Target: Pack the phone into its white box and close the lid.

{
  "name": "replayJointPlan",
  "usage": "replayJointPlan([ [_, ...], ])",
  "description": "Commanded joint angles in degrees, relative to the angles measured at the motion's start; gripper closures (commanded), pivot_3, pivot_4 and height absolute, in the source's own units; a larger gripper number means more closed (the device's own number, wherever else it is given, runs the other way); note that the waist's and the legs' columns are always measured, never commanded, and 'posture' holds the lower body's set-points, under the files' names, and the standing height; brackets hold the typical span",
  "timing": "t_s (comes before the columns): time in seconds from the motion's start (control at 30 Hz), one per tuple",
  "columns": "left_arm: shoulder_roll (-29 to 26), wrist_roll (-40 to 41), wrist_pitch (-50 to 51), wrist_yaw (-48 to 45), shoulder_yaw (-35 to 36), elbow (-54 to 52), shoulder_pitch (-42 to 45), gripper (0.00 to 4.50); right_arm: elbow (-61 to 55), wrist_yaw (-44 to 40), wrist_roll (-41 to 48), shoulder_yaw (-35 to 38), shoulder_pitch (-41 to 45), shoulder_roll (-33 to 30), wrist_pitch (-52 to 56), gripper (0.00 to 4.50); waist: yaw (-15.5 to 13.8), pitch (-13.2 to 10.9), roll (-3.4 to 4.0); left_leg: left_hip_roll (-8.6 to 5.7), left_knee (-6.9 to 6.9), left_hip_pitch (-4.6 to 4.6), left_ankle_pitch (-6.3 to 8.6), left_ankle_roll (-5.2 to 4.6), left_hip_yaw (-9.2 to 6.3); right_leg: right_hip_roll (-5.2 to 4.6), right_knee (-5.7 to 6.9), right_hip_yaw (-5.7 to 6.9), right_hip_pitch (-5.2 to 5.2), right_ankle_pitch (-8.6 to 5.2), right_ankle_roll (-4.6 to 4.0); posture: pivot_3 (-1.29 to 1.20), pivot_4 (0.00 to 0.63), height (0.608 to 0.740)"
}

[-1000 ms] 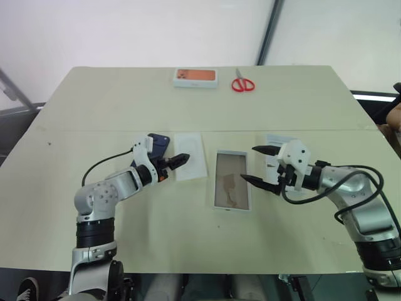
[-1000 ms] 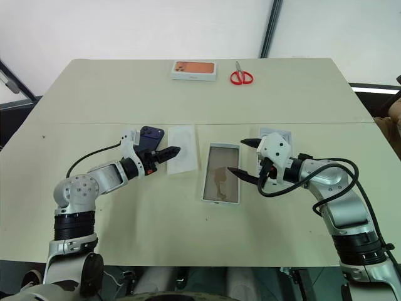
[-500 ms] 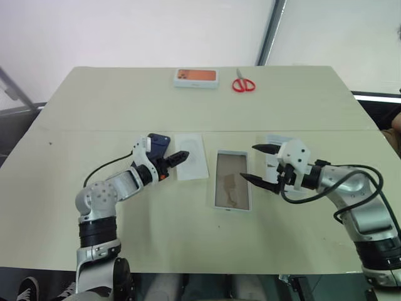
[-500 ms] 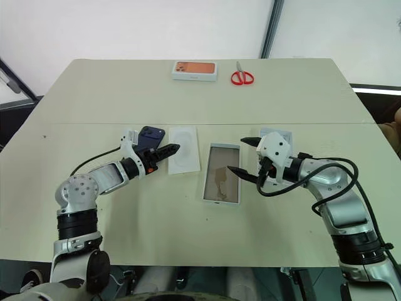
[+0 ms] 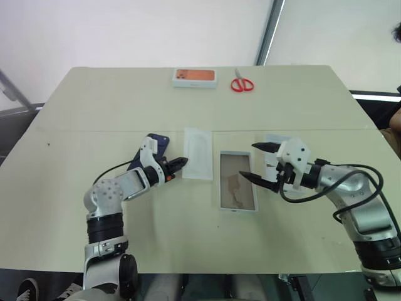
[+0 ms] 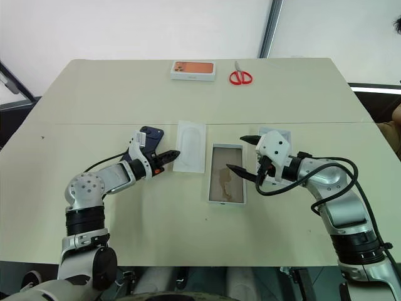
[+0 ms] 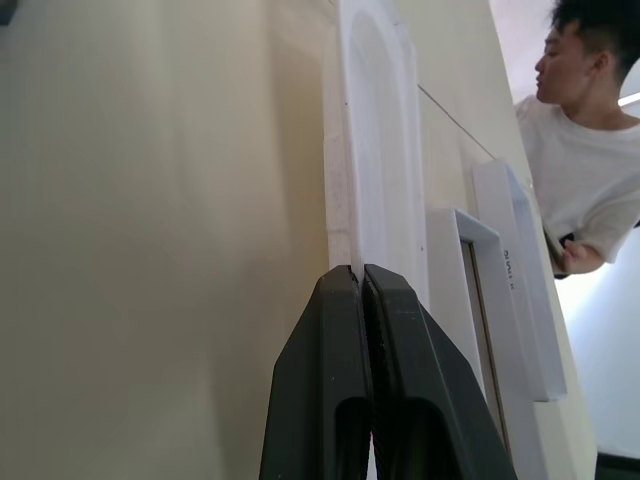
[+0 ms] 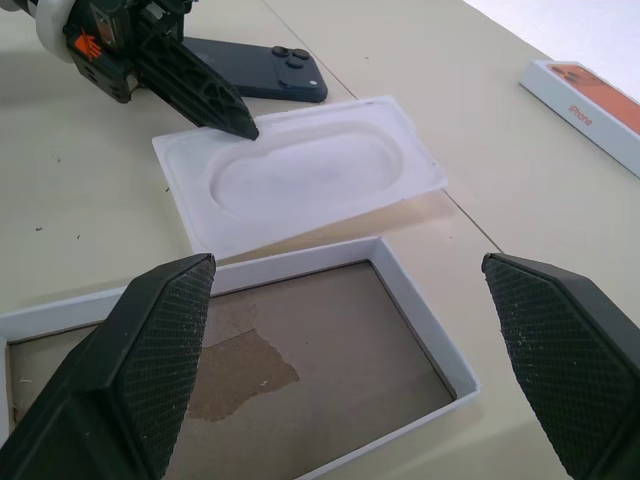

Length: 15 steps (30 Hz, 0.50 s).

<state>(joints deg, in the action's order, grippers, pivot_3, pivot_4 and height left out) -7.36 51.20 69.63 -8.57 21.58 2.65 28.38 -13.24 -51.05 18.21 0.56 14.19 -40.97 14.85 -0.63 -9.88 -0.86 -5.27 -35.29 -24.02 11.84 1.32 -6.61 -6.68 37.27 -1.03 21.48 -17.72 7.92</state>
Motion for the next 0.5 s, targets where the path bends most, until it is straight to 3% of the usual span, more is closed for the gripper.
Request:
replayJointPlan([
  [0.03, -1.6, 1.7, 0.5, -0.9, 1.0, -1.7, 0.6, 4.47, -2.4, -0.4, 1.0, 0.8, -0.2, -0.1, 0.4, 0.00, 0.1, 0.0, 0.00, 0.00, 0.00, 0.00, 0.00, 0.00, 0.00, 0.00, 0.00, 0.00, 0.00, 0.00, 0.00, 0.00, 0.150, 0.740],
  [0.23, -4.6, 7.1, 3.4, -2.7, 4.1, -3.0, 1.1, 4.47, -11.2, -6.5, 6.8, -2.7, -7.0, -2.6, 7.6, 0.00, 0.0, 0.0, 0.00, 0.01, 0.03, -0.02, 0.00, 0.00, -0.02, 0.00, 0.00, 0.00, 0.04, 0.00, 0.00, 0.00, 0.150, 0.740],
  [0.4, -5.1, 10.6, 4.9, -1.0, 6.2, -2.9, 1.9, 4.47, -12.1, -7.6, 5.2, -4.3, -9.2, -3.9, 7.1, 0.00, 0.0, 0.0, 0.00, 0.00, -0.07, -0.01, 0.01, -0.01, -0.01, -0.01, 0.00, 0.00, -0.02, 0.00, 0.00, 0.00, 0.150, 0.740],
  [0.5, -5.8, 11.4, 4.9, -0.5, 6.2, -3.5, 2.5, 4.47, -8.4, -8.6, -1.9, -9.4, -8.9, -4.8, 2.5, 0.00, -0.1, 0.0, -0.02, 0.00, -0.07, -0.01, 0.01, -0.01, -0.01, -0.01, 0.00, 0.01, -0.02, 0.00, 0.00, 0.00, 0.150, 0.740],
])
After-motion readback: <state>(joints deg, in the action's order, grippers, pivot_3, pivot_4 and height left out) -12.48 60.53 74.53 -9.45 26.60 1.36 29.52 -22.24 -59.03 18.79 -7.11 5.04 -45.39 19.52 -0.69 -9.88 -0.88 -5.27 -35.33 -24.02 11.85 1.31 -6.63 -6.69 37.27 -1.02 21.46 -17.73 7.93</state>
